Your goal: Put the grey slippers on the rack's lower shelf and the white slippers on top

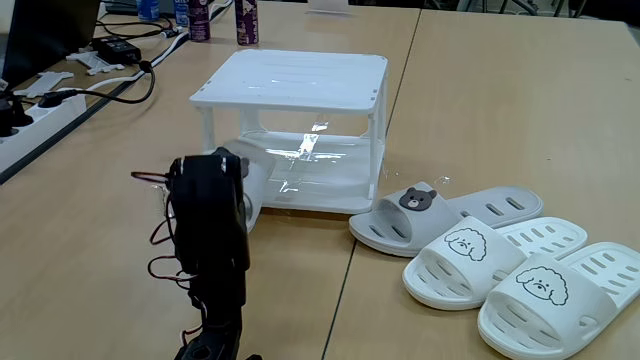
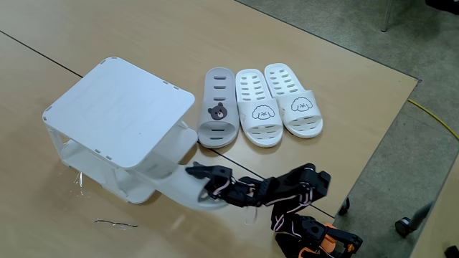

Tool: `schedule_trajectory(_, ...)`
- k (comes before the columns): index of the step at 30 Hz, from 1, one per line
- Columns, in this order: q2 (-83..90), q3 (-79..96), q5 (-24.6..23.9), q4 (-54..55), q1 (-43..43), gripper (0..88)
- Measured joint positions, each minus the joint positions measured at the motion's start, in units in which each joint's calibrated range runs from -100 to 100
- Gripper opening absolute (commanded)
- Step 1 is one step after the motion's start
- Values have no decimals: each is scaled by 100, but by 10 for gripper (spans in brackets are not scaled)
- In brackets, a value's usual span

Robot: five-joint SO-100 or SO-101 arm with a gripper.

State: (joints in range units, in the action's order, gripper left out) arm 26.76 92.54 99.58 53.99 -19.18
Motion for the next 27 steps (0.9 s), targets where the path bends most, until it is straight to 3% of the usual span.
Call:
schedule_trajectory(18,-5814,-6496,0,0,22,7)
schedule_trajectory(27,-7563,-9075,0,-506,135,7)
